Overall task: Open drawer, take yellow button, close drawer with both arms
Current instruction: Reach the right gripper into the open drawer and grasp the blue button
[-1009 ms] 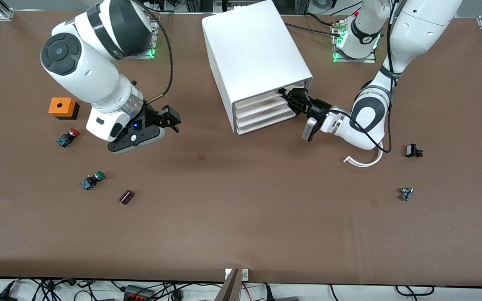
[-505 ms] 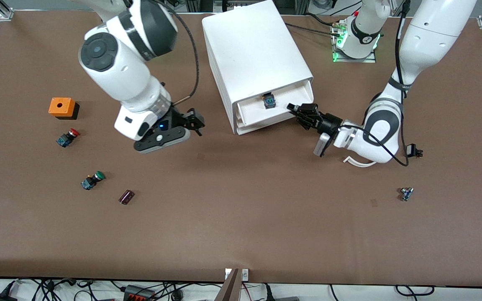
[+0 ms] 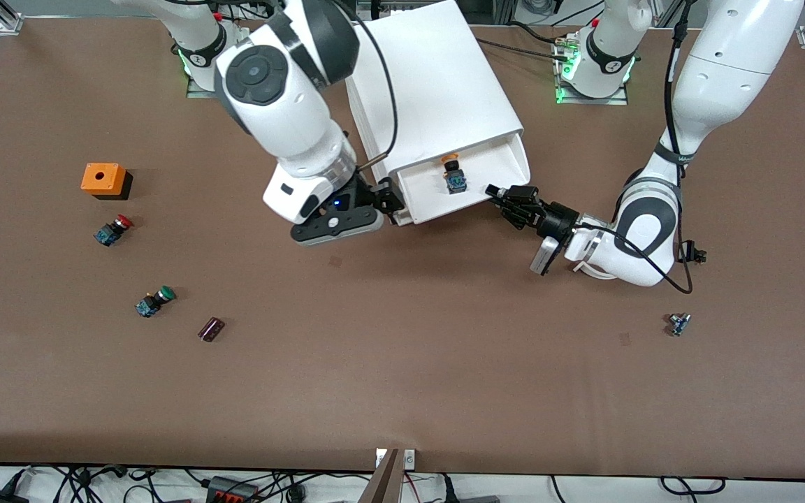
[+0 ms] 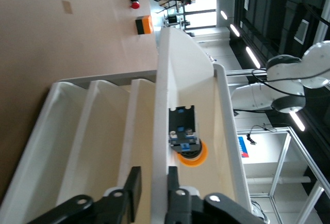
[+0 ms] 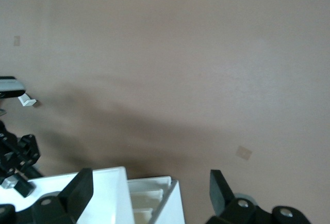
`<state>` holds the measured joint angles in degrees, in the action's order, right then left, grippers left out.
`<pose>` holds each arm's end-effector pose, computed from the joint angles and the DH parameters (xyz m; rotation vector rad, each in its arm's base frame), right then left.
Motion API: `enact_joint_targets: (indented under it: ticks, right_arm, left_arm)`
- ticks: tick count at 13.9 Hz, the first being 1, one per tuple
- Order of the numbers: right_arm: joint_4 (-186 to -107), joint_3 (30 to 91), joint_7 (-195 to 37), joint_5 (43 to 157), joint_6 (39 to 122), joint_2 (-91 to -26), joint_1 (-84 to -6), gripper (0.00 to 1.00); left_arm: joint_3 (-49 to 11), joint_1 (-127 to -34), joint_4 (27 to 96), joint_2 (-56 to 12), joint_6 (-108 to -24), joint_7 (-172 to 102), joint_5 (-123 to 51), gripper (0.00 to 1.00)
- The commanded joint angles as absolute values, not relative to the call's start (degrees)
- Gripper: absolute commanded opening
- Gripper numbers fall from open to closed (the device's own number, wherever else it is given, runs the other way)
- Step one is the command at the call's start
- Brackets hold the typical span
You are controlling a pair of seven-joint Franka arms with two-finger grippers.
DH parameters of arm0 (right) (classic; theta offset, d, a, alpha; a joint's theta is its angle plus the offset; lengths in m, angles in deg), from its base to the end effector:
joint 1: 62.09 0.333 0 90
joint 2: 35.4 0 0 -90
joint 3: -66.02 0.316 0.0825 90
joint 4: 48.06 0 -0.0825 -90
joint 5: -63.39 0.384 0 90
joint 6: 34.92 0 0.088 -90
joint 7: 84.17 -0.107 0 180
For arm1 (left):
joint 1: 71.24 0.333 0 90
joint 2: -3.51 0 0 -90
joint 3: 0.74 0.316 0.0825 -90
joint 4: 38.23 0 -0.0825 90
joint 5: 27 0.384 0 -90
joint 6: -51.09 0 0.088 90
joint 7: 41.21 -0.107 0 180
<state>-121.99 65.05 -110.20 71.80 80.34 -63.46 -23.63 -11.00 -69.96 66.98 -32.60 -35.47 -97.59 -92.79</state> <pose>0.5680 0.4500 0.4906 -2.8933 -0.2257 -0.1858 0.5548 -0.1846 0.2150 1.6269 -0.4766 -0.3057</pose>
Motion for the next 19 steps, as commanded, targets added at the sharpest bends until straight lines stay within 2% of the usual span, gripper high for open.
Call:
enact_joint_targets:
  ticks: [1, 5, 9, 16, 19]
  right_arm:
    - [-118.1, 64.3, -115.4, 69.9, 80.0, -65.3, -20.2, 1.00]
    - [-114.9, 64.2, -121.5, 64.0, 79.9, -68.9, -13.7, 1.00]
    - [-111.3, 63.9, -125.1, 60.9, 79.8, -73.7, -9.9, 1.00]
    - [-110.5, 64.2, -125.0, 61.3, 78.0, -76.3, -7.5, 1.00]
    - [-110.6, 64.3, -125.0, 61.5, 76.2, -76.3, -7.2, 0.93]
  left_arm:
    - [-9.4, -69.8, 63.1, -33.5, -36.6, -93.2, -88.5, 1.00]
    - [-9.4, -66.9, 53.8, -30.3, -31.1, -75.8, -78.2, 1.00]
    - [-9.4, -66.4, 45.5, -27.7, -29.7, -58.3, -65.3, 1.00]
    - [-9.8, -66.6, 39.0, -21.1, -29.7, -37.8, -39.3, 1.00]
    - [-10.0, -67.4, 34.6, -20.4, -25.1, -36.3, -31.0, 1.00]
